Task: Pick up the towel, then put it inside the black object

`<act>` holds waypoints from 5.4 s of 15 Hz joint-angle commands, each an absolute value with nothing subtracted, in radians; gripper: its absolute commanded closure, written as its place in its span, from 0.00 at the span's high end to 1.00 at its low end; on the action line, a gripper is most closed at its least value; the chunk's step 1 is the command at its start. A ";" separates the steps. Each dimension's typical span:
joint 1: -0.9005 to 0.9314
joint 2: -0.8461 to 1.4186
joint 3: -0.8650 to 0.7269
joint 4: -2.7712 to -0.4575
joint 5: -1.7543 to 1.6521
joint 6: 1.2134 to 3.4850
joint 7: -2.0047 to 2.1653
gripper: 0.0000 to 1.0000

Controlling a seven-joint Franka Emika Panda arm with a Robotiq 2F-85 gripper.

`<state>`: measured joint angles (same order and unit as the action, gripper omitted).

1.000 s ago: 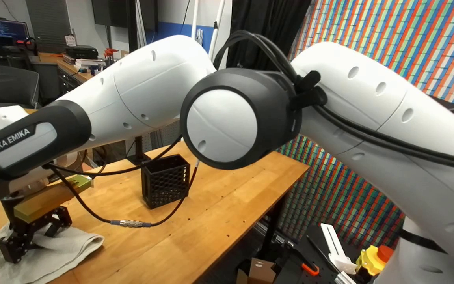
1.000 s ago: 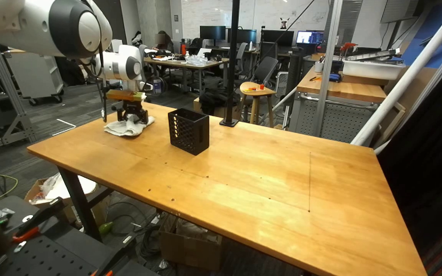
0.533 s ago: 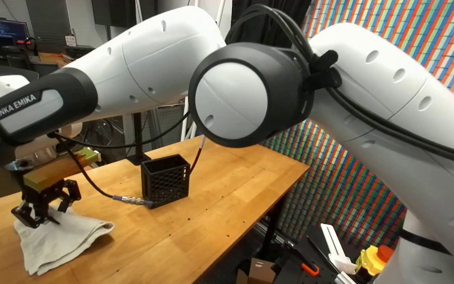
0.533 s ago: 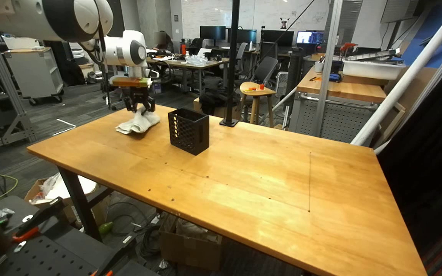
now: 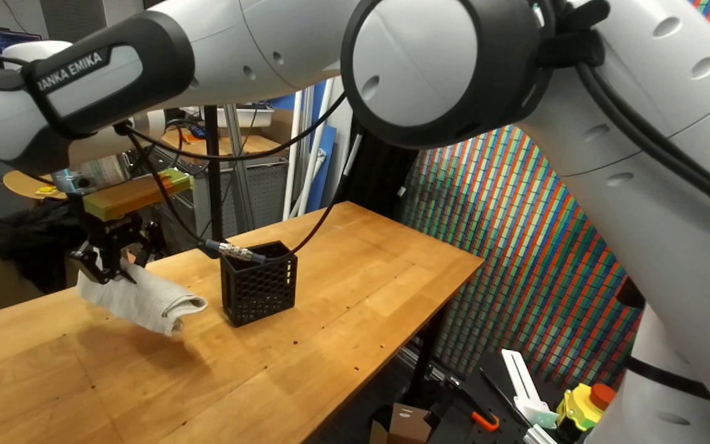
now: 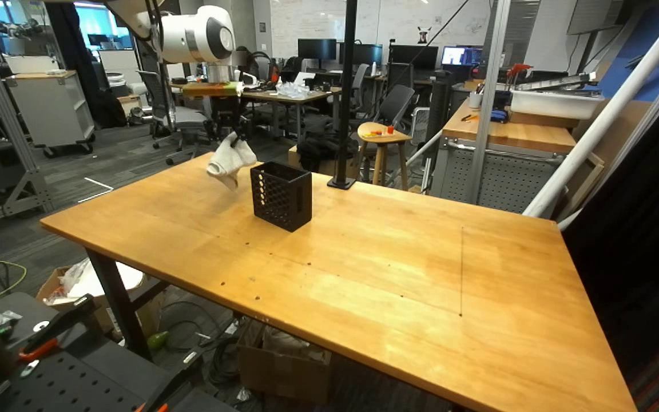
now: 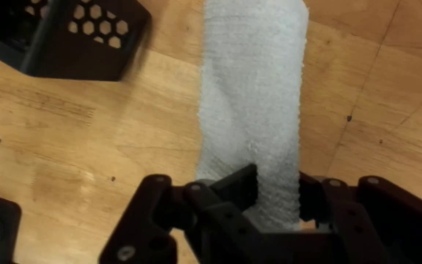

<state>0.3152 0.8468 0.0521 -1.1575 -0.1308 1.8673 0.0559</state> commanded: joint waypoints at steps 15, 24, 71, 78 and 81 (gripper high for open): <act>0.117 0.388 0.000 -1.638 -0.156 1.937 0.096 0.13; 0.060 0.388 -0.001 -1.650 -0.185 1.953 0.045 0.13; 0.032 0.503 0.024 -1.777 -0.094 2.144 -0.092 0.95; 0.053 0.448 0.010 -1.785 -0.161 2.101 -0.070 1.00; 0.061 0.410 0.002 -1.784 -0.205 2.061 -0.058 1.00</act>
